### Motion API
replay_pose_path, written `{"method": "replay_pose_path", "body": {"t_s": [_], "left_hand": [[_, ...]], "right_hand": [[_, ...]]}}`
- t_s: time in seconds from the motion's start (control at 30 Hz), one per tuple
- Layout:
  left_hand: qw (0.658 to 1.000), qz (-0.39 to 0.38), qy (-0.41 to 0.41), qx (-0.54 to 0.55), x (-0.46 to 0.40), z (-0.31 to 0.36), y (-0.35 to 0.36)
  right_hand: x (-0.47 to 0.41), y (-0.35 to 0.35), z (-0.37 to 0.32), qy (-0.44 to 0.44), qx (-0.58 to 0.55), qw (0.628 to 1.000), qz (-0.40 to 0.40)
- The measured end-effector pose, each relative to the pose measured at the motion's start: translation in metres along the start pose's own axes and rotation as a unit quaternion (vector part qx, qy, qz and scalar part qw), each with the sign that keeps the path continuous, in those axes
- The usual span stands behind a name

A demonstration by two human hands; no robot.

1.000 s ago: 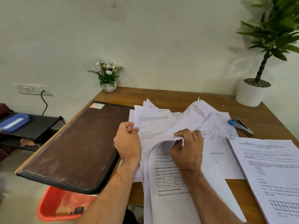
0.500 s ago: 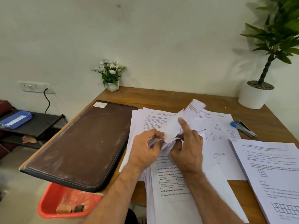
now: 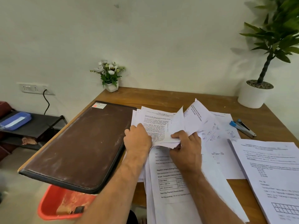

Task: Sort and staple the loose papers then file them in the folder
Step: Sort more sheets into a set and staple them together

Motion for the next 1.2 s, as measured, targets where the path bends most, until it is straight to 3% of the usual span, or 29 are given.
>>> {"method": "replay_pose_path", "body": {"t_s": [0.23,0.37,0.5,0.63,0.77,0.93,1.03,1.1,1.13,1.2], "left_hand": [[0.996,-0.003,-0.056,0.062,-0.006,-0.001,-0.006],[0.985,0.093,0.051,0.139,0.003,0.007,-0.024],[0.95,-0.021,0.141,0.277,0.021,0.029,-0.014],[0.949,-0.074,0.183,0.244,0.033,0.036,-0.009],[0.941,-0.07,0.224,0.244,0.04,0.043,-0.02],[0.927,-0.126,0.236,0.262,0.043,0.043,-0.023],[0.919,-0.1,0.141,0.354,0.031,0.029,-0.031],[0.972,-0.011,0.061,0.226,0.011,0.007,-0.032],[0.992,-0.002,0.033,0.123,0.005,0.0,-0.028],[1.0,-0.028,0.003,0.004,0.002,-0.005,-0.016]], "right_hand": [[-0.001,0.004,0.001,0.006,0.0,1.0,-0.024],[0.0,0.002,0.0,0.001,-0.004,1.0,-0.025],[-0.004,-0.005,-0.006,0.026,-0.019,0.999,-0.01],[-0.002,-0.004,-0.011,0.019,-0.007,0.999,-0.029],[-0.002,-0.007,-0.008,0.03,-0.015,0.999,-0.021],[-0.003,-0.003,-0.003,0.038,-0.004,0.999,-0.039],[-0.004,-0.001,0.001,0.04,-0.005,0.998,-0.039],[-0.003,0.0,0.004,0.052,-0.004,0.997,-0.05],[-0.003,0.001,0.006,0.056,-0.002,0.997,-0.055],[-0.001,0.002,0.005,0.057,0.003,0.997,-0.061]]}}
Point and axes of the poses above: each hand's wrist, its own x-axis away from the middle knuckle, its own y-axis out of the palm, z = x × y, the point moved 8 cm from there along -x, towards the middle knuckle, and after that the axes turned 1 degree about y, right-handed, at the moved point
